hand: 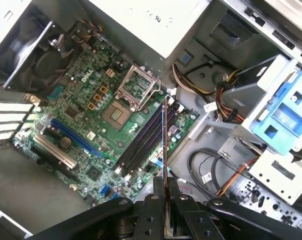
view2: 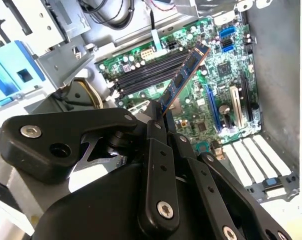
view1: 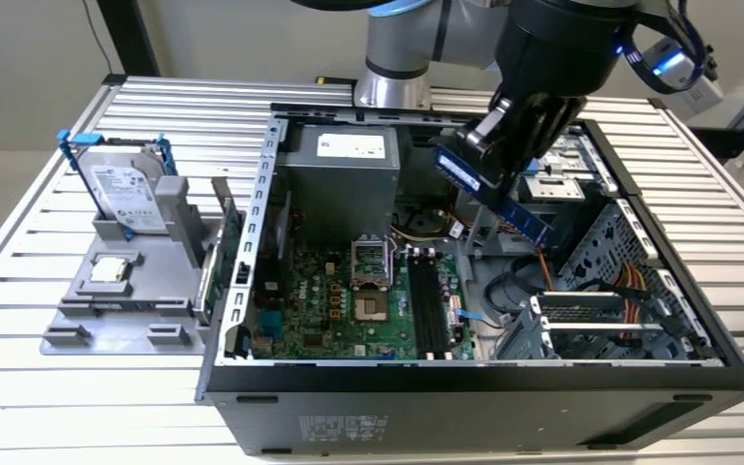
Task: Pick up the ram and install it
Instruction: 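Insert the ram into the slot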
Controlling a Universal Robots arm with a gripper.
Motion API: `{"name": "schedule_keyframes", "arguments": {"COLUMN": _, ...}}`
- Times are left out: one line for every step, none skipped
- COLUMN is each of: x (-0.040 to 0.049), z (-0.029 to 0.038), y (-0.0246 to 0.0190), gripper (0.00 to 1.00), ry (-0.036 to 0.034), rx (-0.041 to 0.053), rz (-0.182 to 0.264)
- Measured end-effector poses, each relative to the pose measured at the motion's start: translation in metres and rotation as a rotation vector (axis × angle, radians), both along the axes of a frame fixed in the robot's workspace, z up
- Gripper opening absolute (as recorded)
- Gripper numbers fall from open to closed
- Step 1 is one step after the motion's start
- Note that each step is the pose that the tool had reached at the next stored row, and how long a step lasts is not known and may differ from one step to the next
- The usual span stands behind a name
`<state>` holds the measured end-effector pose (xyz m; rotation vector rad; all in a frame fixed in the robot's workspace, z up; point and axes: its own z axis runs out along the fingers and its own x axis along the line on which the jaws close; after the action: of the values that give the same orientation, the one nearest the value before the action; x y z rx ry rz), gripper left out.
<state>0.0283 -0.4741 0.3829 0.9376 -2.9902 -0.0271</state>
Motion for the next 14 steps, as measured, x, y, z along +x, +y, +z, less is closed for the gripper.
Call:
{"name": "schedule_keyframes", "arguments": {"x": 0.0, "z": 0.0, "y": 0.0, "gripper": 0.0, "ry": 0.0, "rx": 0.0, "rz": -0.01}}
{"name": "schedule_keyframes", "arguments": {"x": 0.0, "z": 0.0, "y": 0.0, "gripper": 0.0, "ry": 0.0, "rx": 0.0001, "rz": -0.019}}
{"name": "schedule_keyframes", "arguments": {"x": 0.0, "z": -0.0001, "y": 0.0, "gripper": 0.0, "ry": 0.0, "rx": 0.0002, "rz": -0.029}}
{"name": "schedule_keyframes", "arguments": {"x": 0.0, "z": 0.0, "y": 0.0, "gripper": 0.0, "ry": 0.0, "rx": 0.0001, "rz": -0.04}}
{"name": "schedule_keyframes", "arguments": {"x": -0.0001, "z": 0.0, "y": 0.0, "gripper": 0.0, "ry": 0.0, "rx": 0.0002, "rz": -0.049}}
{"name": "schedule_keyframes", "arguments": {"x": 0.0, "z": 0.0, "y": 0.0, "gripper": 0.0, "ry": 0.0, "rx": 0.0004, "rz": -0.059}}
{"name": "schedule_keyframes", "arguments": {"x": 0.0, "z": 0.0, "y": 0.0, "gripper": 0.0, "ry": 0.0, "rx": 0.0006, "rz": -0.07}}
{"name": "schedule_keyframes", "arguments": {"x": 0.0, "z": 0.0, "y": 0.0, "gripper": 0.0, "ry": 0.0, "rx": 0.0009, "rz": -0.08}}
{"name": "schedule_keyframes", "arguments": {"x": 0.0, "z": 0.0, "y": 0.0, "gripper": 0.0, "ry": 0.0, "rx": 0.0012, "rz": -0.09}}
{"name": "schedule_keyframes", "arguments": {"x": 0.0, "z": 0.0, "y": 0.0, "gripper": 0.0, "ry": 0.0, "rx": 0.0015, "rz": -0.099}}
{"name": "schedule_keyframes", "arguments": {"x": 0.0, "z": 0.0, "y": 0.0, "gripper": 0.0, "ry": 0.0, "rx": 0.0017, "rz": -0.109}}
{"name": "schedule_keyframes", "arguments": {"x": 0.0, "z": 0.0, "y": 0.0, "gripper": 0.0, "ry": 0.0, "rx": 0.002, "rz": -0.119}}
{"name": "schedule_keyframes", "arguments": {"x": 0.0, "z": 0.0, "y": 0.0, "gripper": 0.0, "ry": 0.0, "rx": 0.0022, "rz": -0.129}}
{"name": "schedule_keyframes", "arguments": {"x": 0.0, "z": 0.0, "y": 0.0, "gripper": 0.0, "ry": 0.0, "rx": 0.0024, "rz": -0.139}}
